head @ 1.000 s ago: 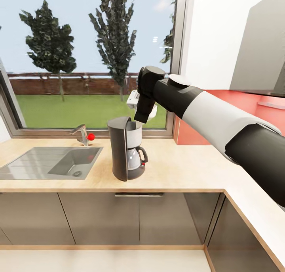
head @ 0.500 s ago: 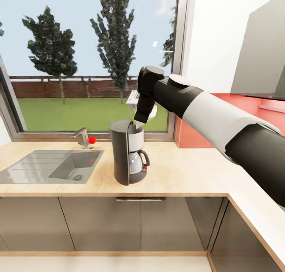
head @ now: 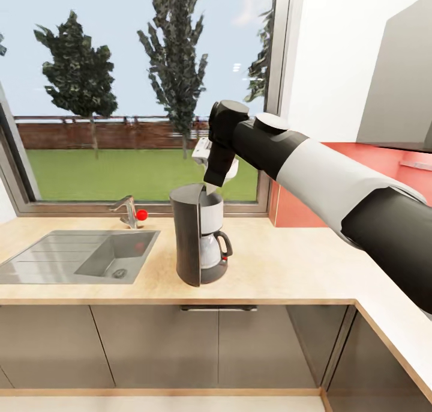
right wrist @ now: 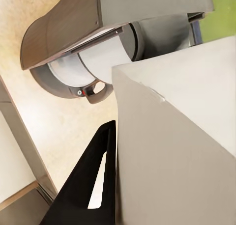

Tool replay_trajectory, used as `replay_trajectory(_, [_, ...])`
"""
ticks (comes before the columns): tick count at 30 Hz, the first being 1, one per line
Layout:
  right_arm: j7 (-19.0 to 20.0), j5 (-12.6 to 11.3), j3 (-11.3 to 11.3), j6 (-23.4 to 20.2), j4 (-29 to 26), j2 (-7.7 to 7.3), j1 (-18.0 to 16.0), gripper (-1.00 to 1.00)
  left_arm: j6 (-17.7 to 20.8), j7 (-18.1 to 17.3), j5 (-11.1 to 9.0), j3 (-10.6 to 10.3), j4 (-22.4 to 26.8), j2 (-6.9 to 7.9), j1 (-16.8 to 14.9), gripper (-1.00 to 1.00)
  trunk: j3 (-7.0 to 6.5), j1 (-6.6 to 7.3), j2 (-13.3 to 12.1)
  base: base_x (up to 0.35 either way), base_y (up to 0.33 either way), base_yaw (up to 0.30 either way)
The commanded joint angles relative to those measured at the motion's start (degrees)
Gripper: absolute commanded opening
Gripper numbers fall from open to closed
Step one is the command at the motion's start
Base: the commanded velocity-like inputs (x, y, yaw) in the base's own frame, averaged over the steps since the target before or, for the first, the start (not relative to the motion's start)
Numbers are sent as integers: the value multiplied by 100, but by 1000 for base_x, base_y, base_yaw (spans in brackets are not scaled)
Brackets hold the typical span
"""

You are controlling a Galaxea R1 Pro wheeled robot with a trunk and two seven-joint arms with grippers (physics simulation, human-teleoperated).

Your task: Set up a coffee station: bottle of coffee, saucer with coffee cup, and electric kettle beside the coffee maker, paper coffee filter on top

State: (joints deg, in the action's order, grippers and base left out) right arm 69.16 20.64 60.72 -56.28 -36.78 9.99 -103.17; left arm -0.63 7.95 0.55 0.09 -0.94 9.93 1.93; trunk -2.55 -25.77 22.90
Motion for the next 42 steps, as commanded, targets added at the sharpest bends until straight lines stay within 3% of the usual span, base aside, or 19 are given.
replay_trajectory(1, [45,45,2,-50,-5,1,-3,-100,-7,13,6,0,-2,0,0,100,1,-2,2,0,0,0])
replay_trajectory(32, [54,61,2,-50,48,1,25,-100,-8,13,4,3,-2,-5,3,100,1,-2,2,2,0,0])
replay_trajectory(42, [54,63,6,-50,51,1,25,-100,-2,14,6,0,-2,-7,1,100,1,-2,2,183,0,0])
